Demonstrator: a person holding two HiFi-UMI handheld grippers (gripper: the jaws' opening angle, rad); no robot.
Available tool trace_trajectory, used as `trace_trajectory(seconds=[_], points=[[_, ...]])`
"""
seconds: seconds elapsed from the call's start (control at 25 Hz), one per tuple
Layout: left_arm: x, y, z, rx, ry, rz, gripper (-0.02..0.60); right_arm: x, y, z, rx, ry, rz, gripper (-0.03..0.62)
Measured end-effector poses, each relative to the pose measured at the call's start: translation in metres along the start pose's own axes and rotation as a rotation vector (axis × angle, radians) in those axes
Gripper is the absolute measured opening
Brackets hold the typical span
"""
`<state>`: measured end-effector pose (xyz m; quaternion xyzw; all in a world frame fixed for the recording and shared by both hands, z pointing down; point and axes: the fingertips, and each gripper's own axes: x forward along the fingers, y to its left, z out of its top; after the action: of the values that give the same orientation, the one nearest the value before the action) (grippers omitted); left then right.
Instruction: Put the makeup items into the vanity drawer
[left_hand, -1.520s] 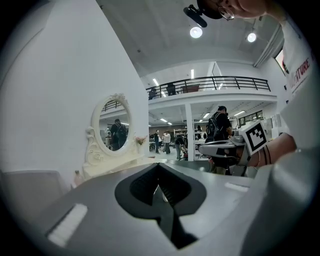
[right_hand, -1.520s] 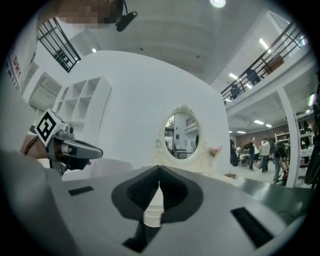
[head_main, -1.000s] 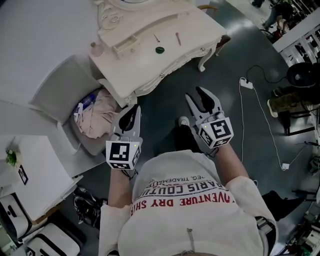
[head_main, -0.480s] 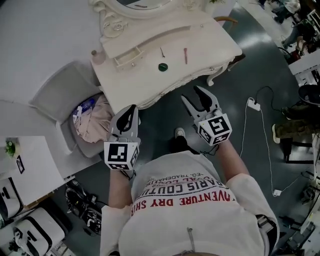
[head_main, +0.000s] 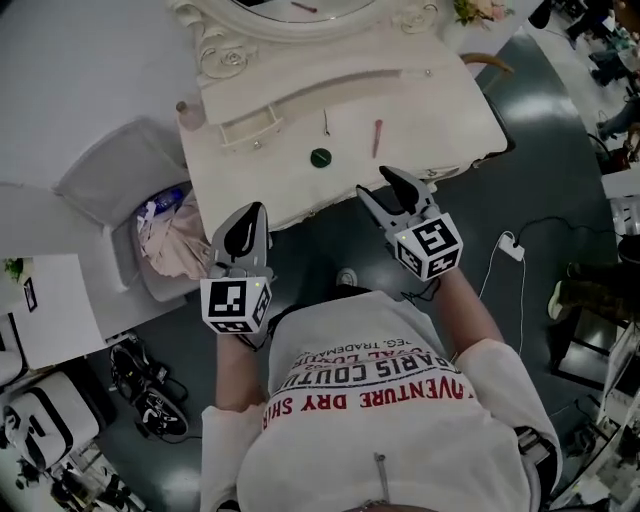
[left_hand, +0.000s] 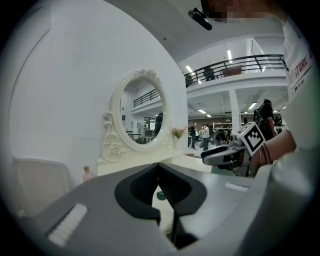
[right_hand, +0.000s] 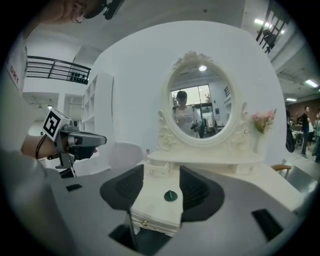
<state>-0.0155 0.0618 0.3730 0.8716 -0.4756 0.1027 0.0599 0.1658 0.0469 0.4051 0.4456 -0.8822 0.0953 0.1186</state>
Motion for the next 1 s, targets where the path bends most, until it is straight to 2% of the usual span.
trace_trajectory(seconds=[0.2, 0.44, 0.76, 1.0], points=[[0.015, 0.000, -0.019, -0.024, 0.051, 0.046, 0.011, 0.033, -0.011, -0.015, -0.014, 0.068, 0.112, 0.195], [0.030, 0.026, -0.033, -0.075, 0.058, 0.080, 0.011, 0.087, -0.012, -0.045, -0.009, 0.192, 0.157, 0.195], [0.058, 0.070, -0.042, -0.109, 0.068, 0.084, 0.011, 0.142, -0.025, -0.096, -0.039, 0.410, 0.153, 0.195], [0.077, 0.096, -0.067, -0.164, 0.126, 0.092, 0.011, 0.176, -0.032, -0.139, -0.093, 0.583, 0.143, 0.225]])
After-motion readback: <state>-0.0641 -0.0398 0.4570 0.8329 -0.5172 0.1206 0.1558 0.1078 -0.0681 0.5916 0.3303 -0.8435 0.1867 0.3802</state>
